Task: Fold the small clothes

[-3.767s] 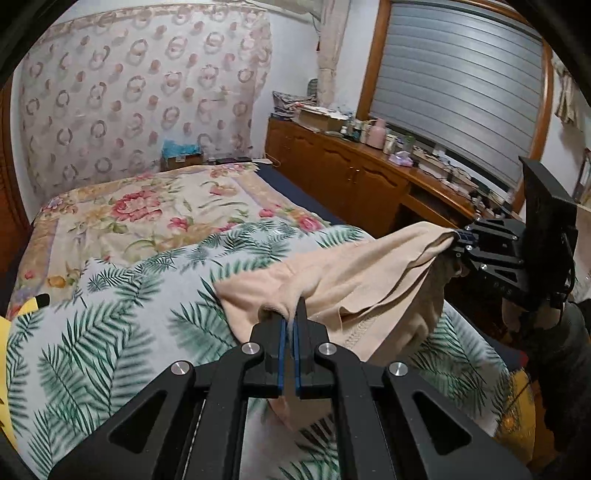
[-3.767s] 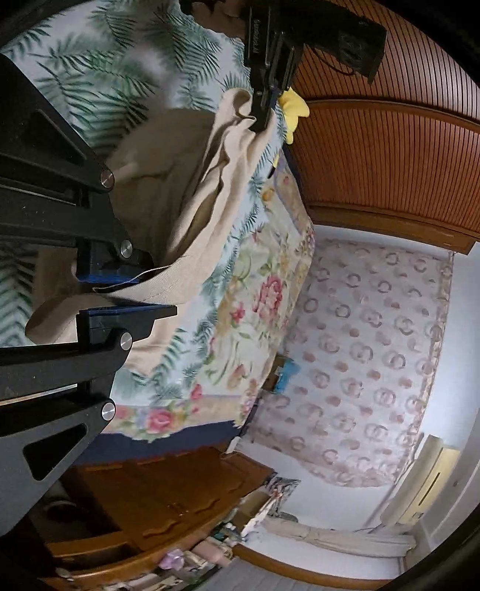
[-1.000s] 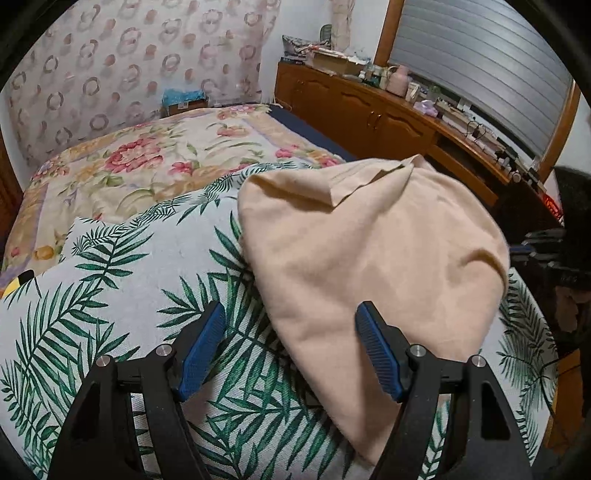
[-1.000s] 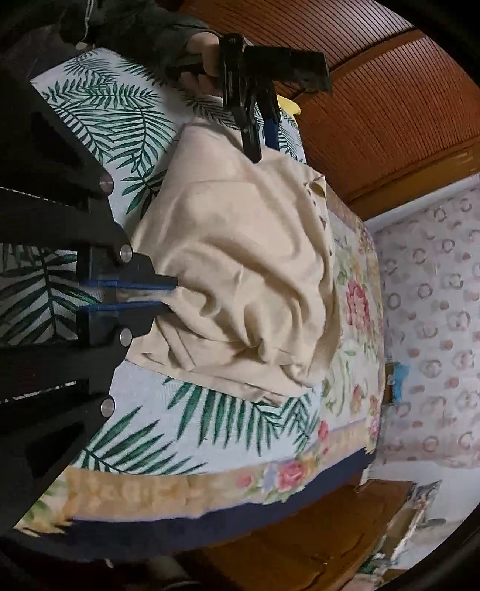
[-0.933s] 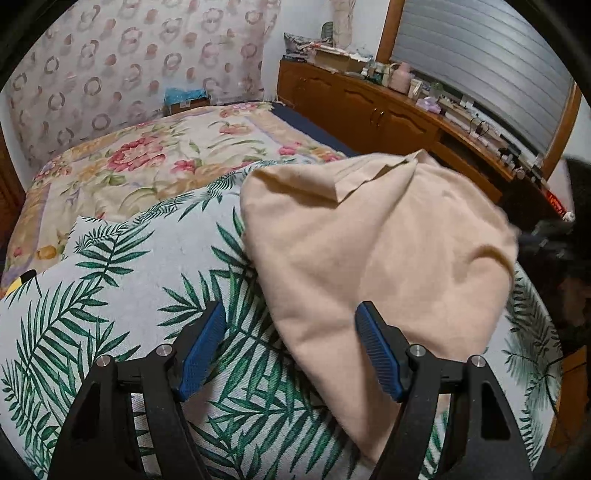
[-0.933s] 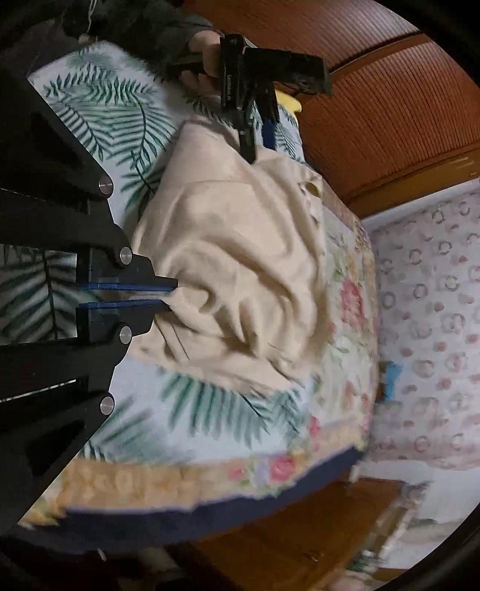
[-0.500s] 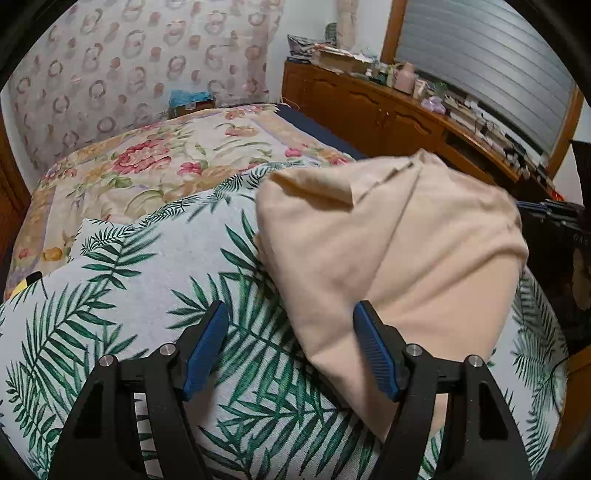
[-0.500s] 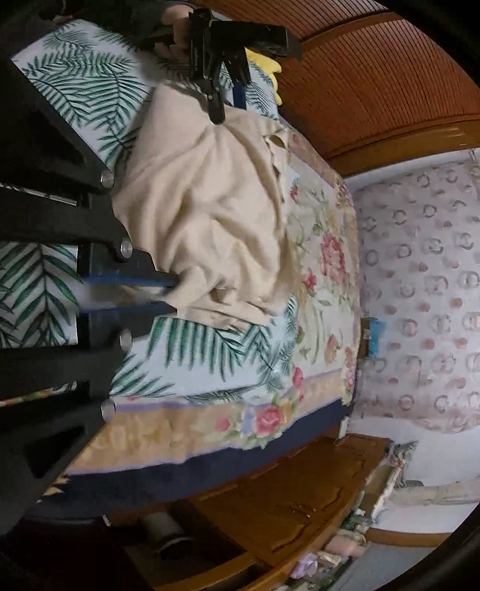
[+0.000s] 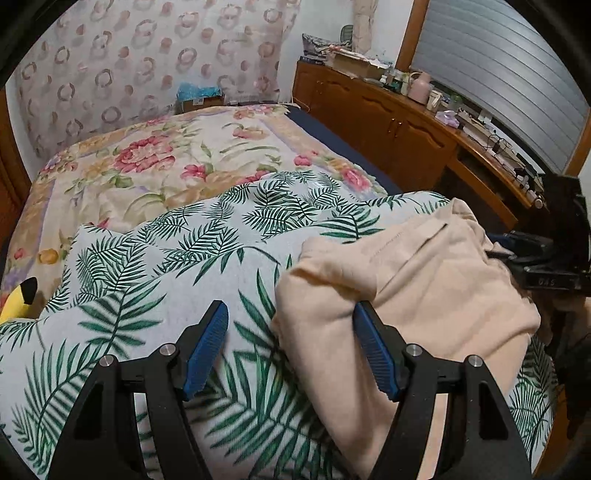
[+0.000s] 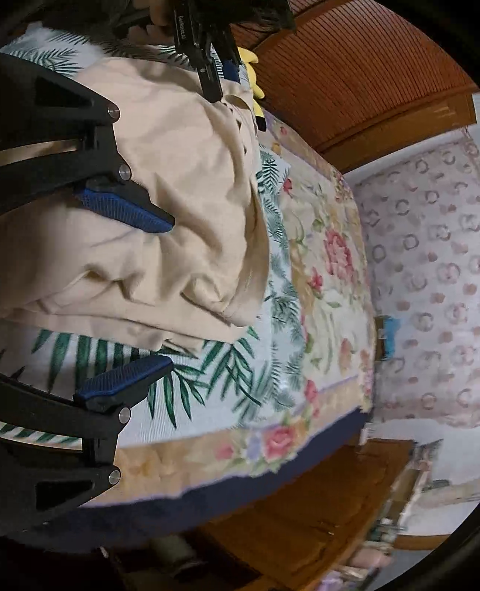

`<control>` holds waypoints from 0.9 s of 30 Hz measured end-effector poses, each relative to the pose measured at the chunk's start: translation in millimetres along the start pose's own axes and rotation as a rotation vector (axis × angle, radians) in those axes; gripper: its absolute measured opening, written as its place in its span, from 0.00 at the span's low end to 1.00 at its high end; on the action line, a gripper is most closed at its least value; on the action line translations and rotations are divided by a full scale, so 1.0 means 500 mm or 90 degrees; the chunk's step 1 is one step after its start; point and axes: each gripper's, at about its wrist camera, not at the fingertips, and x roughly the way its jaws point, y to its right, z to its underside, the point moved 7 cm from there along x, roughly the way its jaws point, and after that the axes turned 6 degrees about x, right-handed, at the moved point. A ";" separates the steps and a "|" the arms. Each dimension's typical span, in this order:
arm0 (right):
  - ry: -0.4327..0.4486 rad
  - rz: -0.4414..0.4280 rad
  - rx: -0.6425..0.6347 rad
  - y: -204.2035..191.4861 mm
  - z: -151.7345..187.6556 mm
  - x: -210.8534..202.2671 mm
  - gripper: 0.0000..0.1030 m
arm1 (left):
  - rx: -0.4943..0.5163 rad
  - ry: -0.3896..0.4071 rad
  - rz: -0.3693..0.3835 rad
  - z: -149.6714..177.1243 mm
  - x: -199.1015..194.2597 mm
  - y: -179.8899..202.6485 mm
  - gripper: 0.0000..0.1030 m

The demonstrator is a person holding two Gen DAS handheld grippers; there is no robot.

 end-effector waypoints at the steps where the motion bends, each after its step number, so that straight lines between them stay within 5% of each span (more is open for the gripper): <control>1: -0.004 -0.008 0.005 0.002 -0.004 0.004 0.69 | 0.000 -0.002 0.001 -0.002 0.003 -0.001 0.70; 6: 0.000 -0.012 -0.028 -0.006 -0.020 0.009 0.67 | 0.005 -0.010 0.008 -0.001 0.017 0.006 0.67; 13: -0.019 -0.068 -0.074 -0.027 -0.023 0.021 0.20 | 0.006 -0.007 0.037 -0.002 0.021 0.021 0.46; 18: -0.005 -0.074 -0.108 -0.022 -0.026 0.013 0.14 | 0.008 -0.007 0.076 -0.005 0.011 0.039 0.15; 27: 0.123 -0.116 -0.174 -0.094 -0.049 -0.122 0.13 | -0.001 0.091 0.103 0.006 -0.156 0.051 0.12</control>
